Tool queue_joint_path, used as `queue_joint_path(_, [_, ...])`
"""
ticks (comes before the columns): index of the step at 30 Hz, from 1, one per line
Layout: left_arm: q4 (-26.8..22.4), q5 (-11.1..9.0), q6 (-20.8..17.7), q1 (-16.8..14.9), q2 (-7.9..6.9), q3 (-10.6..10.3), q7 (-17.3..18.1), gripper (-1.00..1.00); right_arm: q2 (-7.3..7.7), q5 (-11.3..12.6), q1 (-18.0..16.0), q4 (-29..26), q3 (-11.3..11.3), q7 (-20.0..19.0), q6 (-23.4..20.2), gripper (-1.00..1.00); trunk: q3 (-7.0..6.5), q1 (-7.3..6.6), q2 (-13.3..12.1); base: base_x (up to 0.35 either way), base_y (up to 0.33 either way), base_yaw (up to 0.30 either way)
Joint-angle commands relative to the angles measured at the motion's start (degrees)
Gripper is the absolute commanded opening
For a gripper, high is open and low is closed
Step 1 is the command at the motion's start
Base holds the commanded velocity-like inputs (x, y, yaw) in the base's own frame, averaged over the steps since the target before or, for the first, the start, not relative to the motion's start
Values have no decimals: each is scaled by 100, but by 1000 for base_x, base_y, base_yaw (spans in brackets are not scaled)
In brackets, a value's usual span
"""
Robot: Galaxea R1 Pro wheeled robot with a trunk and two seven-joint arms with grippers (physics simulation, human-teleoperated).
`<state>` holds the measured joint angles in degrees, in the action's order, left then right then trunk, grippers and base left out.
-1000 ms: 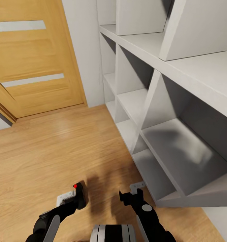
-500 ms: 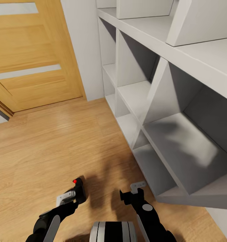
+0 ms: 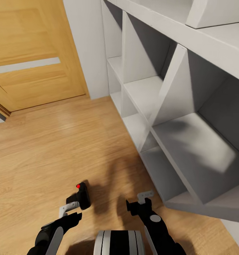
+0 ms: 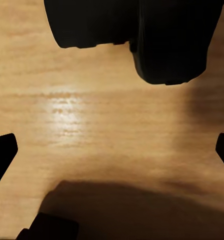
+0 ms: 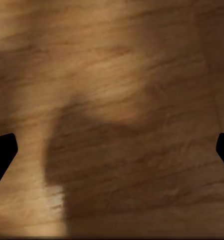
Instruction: Attach the digital camera to the camera tripod in the bedroom.
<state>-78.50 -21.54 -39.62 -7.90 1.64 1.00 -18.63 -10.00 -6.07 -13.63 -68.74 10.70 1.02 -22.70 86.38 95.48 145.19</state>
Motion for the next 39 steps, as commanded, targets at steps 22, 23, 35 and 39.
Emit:
queue_joint_path(22, [-16,-61,7,-5,3,6,-48,100,0,-57,1,-746,11,12,-516,100,381,43,24,0,0,0])
queue_joint_path(23, [-16,-61,8,-4,3,6,-47,100,0,-57,1,-746,11,10,-516,100,381,43,24,0,0,0])
queue_joint_path(35, [-16,-61,24,-5,3,6,-52,100,0,-52,1,-746,9,4,-518,100,381,43,24,0,0,0])
queue_joint_path(39, [-16,-61,25,-2,3,6,-51,100,0,-46,1,-746,5,5,-518,100,381,43,24,0,0,0])
